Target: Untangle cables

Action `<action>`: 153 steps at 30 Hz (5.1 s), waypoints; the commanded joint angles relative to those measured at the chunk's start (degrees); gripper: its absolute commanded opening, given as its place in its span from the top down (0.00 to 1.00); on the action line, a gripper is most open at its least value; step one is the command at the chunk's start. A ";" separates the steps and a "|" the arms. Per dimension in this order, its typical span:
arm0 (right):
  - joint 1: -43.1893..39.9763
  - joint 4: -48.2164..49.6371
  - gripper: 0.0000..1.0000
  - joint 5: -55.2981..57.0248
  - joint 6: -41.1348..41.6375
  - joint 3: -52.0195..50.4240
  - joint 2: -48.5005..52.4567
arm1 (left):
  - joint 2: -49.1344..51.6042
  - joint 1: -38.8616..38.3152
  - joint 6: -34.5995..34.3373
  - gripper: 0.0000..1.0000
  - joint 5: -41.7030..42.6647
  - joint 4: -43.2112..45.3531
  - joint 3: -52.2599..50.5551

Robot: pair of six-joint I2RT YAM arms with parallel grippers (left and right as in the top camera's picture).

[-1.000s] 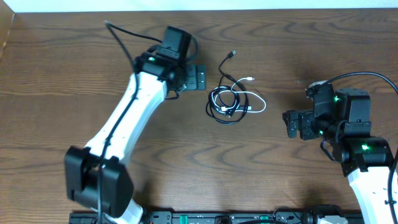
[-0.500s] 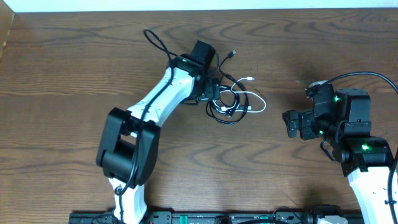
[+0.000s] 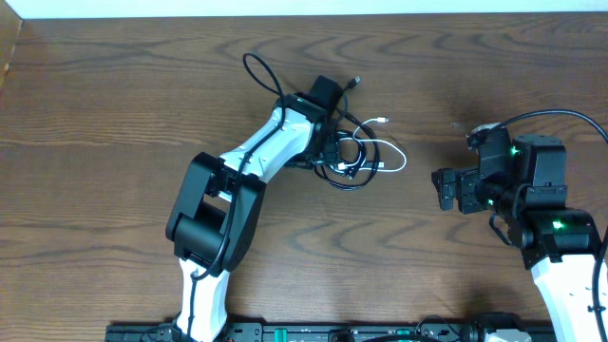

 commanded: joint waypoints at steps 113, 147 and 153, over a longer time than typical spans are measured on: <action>10.71 5.73 0.18 -8.04 17.14 1.03 24.39 | -27.78 6.19 4.63 0.27 9.55 -12.39 -0.92; 13.84 -2.14 0.54 -9.09 17.73 1.01 24.39 | -18.01 -3.48 4.79 0.92 8.85 -8.28 3.74; 14.03 -2.67 0.70 -9.18 24.30 0.94 24.39 | -26.27 -1.64 3.93 0.92 13.42 -6.97 3.74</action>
